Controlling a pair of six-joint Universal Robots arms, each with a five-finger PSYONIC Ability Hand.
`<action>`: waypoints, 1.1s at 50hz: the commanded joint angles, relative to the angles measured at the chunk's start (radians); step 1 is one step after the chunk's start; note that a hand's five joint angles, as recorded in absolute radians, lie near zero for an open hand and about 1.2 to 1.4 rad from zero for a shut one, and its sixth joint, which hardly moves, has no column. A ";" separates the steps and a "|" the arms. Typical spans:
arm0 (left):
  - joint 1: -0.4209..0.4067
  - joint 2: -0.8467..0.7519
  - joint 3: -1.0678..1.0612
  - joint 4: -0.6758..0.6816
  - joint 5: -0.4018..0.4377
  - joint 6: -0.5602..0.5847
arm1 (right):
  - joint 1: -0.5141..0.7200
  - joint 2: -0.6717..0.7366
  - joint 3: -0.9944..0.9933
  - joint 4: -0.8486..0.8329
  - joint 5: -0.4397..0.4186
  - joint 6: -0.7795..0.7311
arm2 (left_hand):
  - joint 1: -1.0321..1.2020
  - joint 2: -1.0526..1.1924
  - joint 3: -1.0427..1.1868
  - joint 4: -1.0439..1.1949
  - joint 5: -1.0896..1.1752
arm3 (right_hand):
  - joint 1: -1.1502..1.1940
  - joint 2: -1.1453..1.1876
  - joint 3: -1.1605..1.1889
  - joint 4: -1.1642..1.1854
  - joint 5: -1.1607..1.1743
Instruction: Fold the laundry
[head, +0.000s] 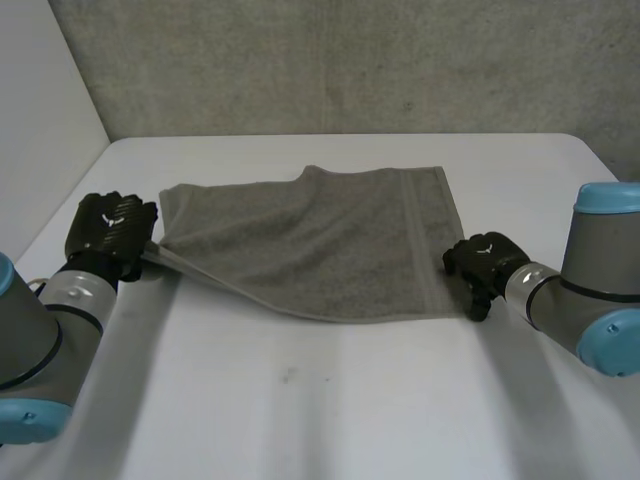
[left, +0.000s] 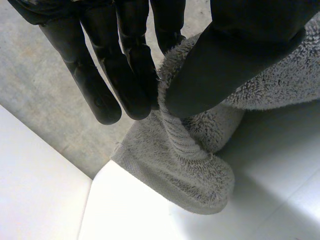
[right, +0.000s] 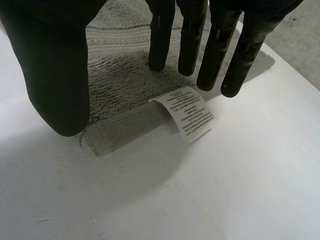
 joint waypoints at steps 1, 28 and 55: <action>0.001 -0.010 0.001 0.001 0.000 -0.002 | 0.000 0.030 -0.021 -0.011 0.002 0.003 | 0.208 0.179 0.180 0.178 0.199 | 0.167 0.103 0.112 0.115 0.116; 0.001 -0.015 0.000 0.000 0.000 -0.002 | 0.018 0.081 -0.120 -0.077 0.011 0.010 | 0.208 0.179 0.180 0.178 0.199 | 0.358 0.294 0.303 0.306 0.307; -0.018 -0.003 -0.078 -0.150 -0.007 0.096 | -0.001 -0.125 -0.053 0.177 0.063 -0.088 | 0.208 0.179 0.180 0.178 0.199 | 0.971 0.906 0.916 0.918 0.919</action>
